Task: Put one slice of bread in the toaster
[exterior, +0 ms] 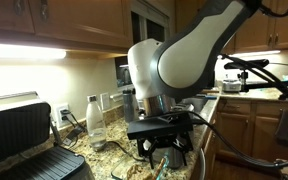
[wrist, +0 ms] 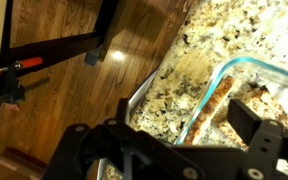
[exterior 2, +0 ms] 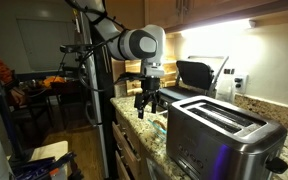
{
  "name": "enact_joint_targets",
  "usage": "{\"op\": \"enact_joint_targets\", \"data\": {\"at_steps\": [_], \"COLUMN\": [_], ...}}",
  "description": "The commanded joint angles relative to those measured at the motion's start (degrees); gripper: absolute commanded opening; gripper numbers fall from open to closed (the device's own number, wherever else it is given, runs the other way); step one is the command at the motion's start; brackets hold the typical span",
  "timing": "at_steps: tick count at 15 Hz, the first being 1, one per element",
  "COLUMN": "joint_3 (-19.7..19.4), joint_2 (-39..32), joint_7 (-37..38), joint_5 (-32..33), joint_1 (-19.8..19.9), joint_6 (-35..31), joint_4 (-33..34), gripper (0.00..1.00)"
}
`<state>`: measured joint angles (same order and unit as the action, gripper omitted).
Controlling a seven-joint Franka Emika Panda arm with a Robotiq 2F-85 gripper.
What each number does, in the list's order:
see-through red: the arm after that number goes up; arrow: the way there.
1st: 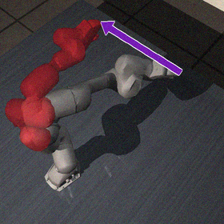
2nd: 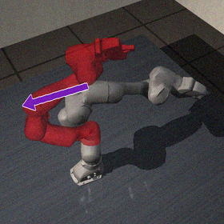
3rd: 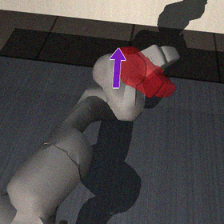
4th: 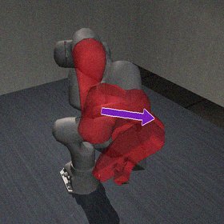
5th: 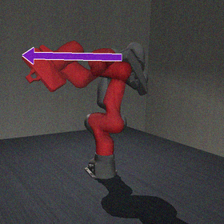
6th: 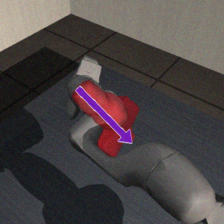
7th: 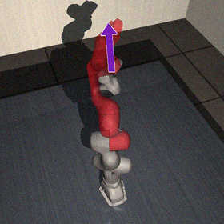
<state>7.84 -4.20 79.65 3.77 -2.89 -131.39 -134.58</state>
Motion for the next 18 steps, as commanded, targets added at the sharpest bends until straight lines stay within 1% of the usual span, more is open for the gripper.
{"op": "enact_joint_targets", "data": {"at_steps": [1,8,18], "joint_3": [-1.83,-3.52,-5.17], "joint_2": [-1.62,-5.72,-8.82], "joint_7": [2.35,3.23,3.67], "joint_5": [-0.11,-0.43,-2.37], "joint_1": [-1.34,-1.68,-2.27], "joint_6": [-0.38,-0.35,-1.01], "joint_4": [2.45,6.31,6.31], "gripper": [1.0,1.0,1.0]}}
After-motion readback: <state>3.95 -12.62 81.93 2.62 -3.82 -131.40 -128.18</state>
